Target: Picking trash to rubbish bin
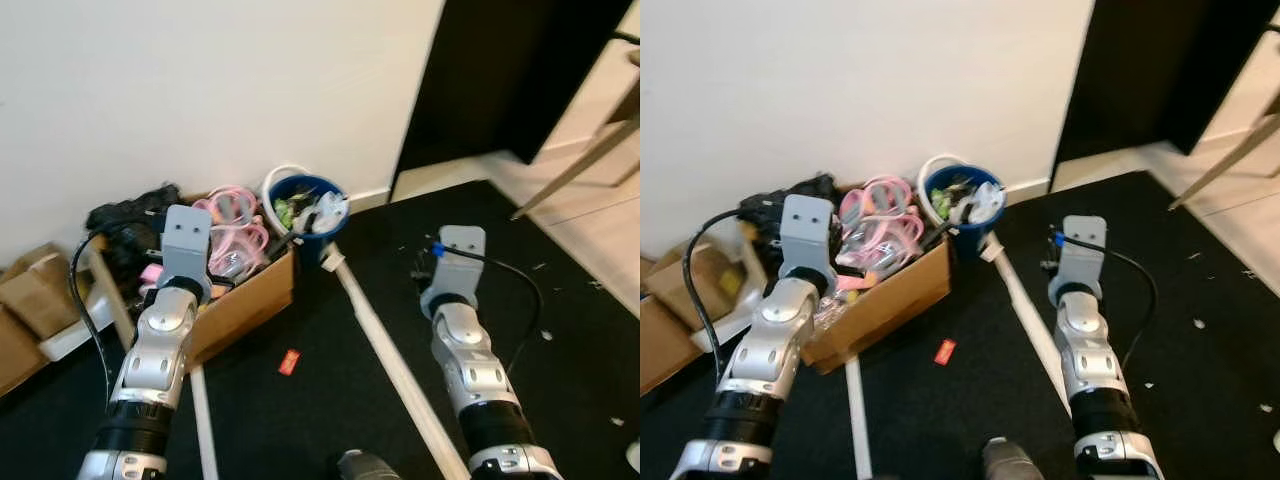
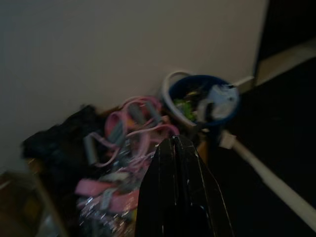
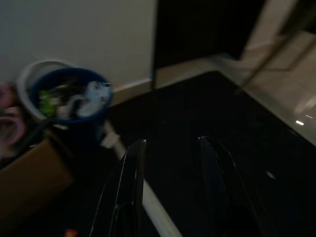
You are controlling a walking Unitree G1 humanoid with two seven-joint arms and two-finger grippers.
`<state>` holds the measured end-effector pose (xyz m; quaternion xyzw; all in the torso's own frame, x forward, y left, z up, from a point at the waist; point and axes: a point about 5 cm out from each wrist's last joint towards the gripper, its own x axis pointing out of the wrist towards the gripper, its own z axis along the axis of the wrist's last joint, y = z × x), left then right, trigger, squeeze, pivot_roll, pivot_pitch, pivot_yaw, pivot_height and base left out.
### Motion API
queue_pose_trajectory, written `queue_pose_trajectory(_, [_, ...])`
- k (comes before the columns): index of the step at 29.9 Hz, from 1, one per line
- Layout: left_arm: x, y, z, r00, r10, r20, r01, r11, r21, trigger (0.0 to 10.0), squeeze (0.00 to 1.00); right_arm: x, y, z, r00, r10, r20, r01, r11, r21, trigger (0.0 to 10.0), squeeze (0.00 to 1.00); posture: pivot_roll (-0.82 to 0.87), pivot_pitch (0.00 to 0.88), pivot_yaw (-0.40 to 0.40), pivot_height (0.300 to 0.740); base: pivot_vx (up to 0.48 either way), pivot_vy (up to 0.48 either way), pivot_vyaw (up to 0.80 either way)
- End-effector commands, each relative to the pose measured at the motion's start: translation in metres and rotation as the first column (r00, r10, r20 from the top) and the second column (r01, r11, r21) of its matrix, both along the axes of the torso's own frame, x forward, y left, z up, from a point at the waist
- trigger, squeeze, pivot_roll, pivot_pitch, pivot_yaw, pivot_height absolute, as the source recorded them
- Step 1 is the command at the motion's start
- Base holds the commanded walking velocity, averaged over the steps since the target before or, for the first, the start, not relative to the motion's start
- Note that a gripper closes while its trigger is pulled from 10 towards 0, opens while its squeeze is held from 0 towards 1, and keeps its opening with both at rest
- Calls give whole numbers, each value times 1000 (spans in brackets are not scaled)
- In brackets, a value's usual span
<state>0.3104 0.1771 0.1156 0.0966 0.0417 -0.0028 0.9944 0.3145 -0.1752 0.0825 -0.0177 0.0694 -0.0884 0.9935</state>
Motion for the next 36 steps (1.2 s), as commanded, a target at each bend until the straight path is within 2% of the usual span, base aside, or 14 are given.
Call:
queue_pose_trajectory(1, [-2, 1, -4, 1000, 5, -22, -5, 1000, -2, 10000, 0, -3, 2, -7, 1000, -7, -30, 7, 1000, 15, 10000, 0, 55, 51, 27, 740, 0, 0, -800])
queue_pose_trajectory(19, [-1, 4, -4, 1000, 15, -26, -15, 1000, -1, 10000, 0, -3, 0, -8, 999, -23, -40, 24, 999, 27, 10000, 0, 55, 53, 32, 740, 0, 0, -800])
queue_pose_trajectory(26, [-1, 3, -3, 1000, 9, -19, -10, 1000, -25, 10000, 0, -5, 0, -9, 999, -30, -44, 31, 999, 29, 10000, 0, 57, 53, 30, 740, 0, 0, -800])
queue_pose_trajectory(31, [-2, 6, -5, 999, 29, -33, -29, 1000, 5, 10000, 0, -5, 1, -10, 999, -26, -47, 28, 999, 27, 10000, 0, 58, 53, 29, 740, 0, 0, -800])
queue_pose_trajectory(36, [-3, 6, -6, 999, 20, -33, -21, 999, -26, 10000, 0, -6, 1, -11, 998, -25, -51, 27, 999, 28, 10000, 0, 60, 49, 30, 740, 0, 0, -800])
